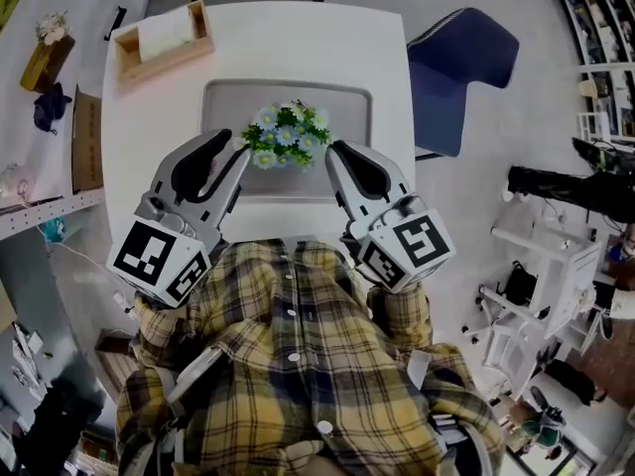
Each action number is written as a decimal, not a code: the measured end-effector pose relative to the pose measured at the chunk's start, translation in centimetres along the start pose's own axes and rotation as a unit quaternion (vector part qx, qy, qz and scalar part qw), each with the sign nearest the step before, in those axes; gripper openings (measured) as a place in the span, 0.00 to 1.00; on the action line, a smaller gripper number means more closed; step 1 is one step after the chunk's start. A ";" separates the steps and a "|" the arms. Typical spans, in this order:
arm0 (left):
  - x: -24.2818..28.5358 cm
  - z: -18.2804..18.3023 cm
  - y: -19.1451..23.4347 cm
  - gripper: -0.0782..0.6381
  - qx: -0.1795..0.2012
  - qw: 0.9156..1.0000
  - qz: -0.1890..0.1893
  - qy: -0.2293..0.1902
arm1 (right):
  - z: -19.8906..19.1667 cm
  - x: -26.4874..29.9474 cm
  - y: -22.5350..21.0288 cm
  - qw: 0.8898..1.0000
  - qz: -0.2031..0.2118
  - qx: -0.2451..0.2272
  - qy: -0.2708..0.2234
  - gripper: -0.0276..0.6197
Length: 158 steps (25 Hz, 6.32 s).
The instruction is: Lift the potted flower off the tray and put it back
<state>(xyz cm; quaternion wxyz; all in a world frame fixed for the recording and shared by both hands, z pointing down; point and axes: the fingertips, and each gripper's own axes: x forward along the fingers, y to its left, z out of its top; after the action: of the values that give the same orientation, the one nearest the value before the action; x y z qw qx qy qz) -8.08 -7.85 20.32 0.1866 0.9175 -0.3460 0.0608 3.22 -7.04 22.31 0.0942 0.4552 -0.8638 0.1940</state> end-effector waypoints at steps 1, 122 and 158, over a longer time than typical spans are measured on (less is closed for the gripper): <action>0.1 -0.4 0.2 0.27 -0.001 1.000 -0.001 0.004 | -0.3 0.2 -0.1 1.000 0.002 0.003 0.004 0.06; 9.8 -17.8 4.5 0.62 0.042 0.995 -0.060 0.074 | -13.9 9.3 -4.3 0.978 0.186 -0.096 0.024 0.58; 9.9 -17.5 4.4 0.62 0.044 0.996 -0.073 0.007 | -13.6 8.9 -4.6 0.982 0.150 -0.108 -0.036 0.57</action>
<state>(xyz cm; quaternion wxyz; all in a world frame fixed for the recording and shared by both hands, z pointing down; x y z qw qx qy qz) -3.20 -10.25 40.18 0.1522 0.9472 -0.2738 0.0683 1.75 -10.34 38.83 0.0816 0.3147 -0.9409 0.0946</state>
